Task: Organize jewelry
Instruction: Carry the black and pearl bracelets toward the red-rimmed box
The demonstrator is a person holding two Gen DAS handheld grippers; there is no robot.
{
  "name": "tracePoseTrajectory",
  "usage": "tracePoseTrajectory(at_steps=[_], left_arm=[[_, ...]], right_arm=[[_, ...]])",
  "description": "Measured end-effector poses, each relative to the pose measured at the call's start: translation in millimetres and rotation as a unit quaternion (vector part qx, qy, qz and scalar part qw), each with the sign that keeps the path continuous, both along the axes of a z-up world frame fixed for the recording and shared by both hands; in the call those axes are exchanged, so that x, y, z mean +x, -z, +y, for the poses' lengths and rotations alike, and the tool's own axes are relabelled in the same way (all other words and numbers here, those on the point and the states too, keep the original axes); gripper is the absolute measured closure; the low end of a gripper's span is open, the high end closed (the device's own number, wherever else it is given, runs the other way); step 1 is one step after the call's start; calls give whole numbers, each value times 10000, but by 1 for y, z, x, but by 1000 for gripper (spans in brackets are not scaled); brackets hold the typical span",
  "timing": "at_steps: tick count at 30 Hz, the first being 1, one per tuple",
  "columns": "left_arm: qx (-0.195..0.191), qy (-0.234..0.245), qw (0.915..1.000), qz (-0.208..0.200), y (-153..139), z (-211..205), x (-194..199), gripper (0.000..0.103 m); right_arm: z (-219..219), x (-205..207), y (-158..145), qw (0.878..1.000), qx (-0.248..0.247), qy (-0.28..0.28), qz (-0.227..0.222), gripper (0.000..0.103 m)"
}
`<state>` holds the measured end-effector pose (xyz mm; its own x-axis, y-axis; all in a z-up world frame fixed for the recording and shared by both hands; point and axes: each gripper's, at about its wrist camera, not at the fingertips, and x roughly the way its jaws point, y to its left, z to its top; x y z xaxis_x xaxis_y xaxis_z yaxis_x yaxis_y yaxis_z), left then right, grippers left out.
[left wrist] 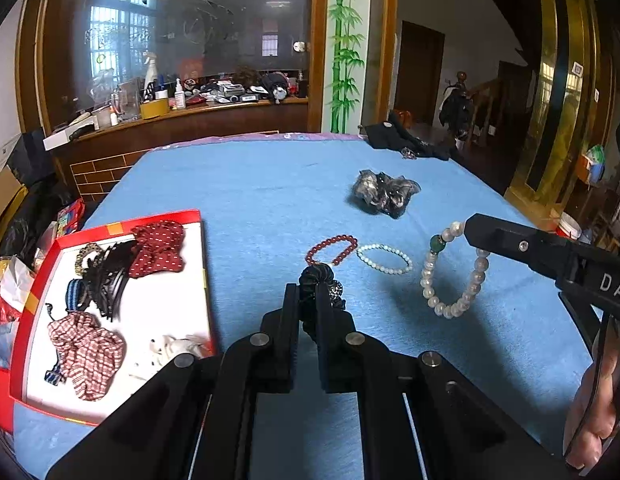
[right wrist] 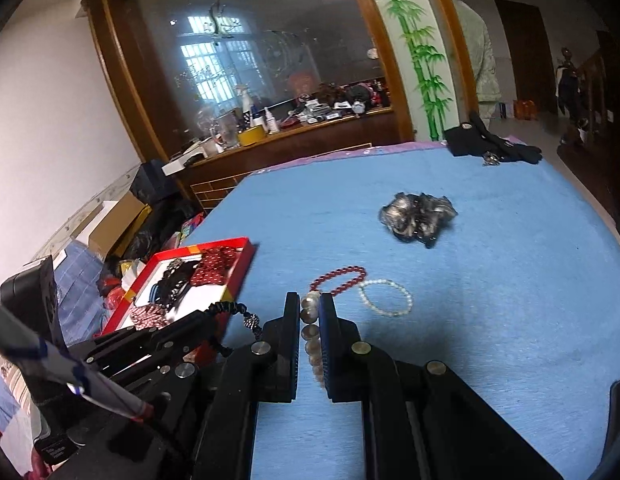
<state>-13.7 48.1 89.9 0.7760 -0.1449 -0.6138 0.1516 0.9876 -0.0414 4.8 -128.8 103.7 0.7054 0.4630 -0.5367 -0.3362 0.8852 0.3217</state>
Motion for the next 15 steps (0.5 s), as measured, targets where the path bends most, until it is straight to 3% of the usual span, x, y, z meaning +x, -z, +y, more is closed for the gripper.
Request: tracePoseTrajectory(at_steps=[15], left_arm=[[-266, -419, 9986, -197, -17, 59, -26, 96]], right_arm=[[65, -11, -20, 9979, -151, -621, -122, 93]])
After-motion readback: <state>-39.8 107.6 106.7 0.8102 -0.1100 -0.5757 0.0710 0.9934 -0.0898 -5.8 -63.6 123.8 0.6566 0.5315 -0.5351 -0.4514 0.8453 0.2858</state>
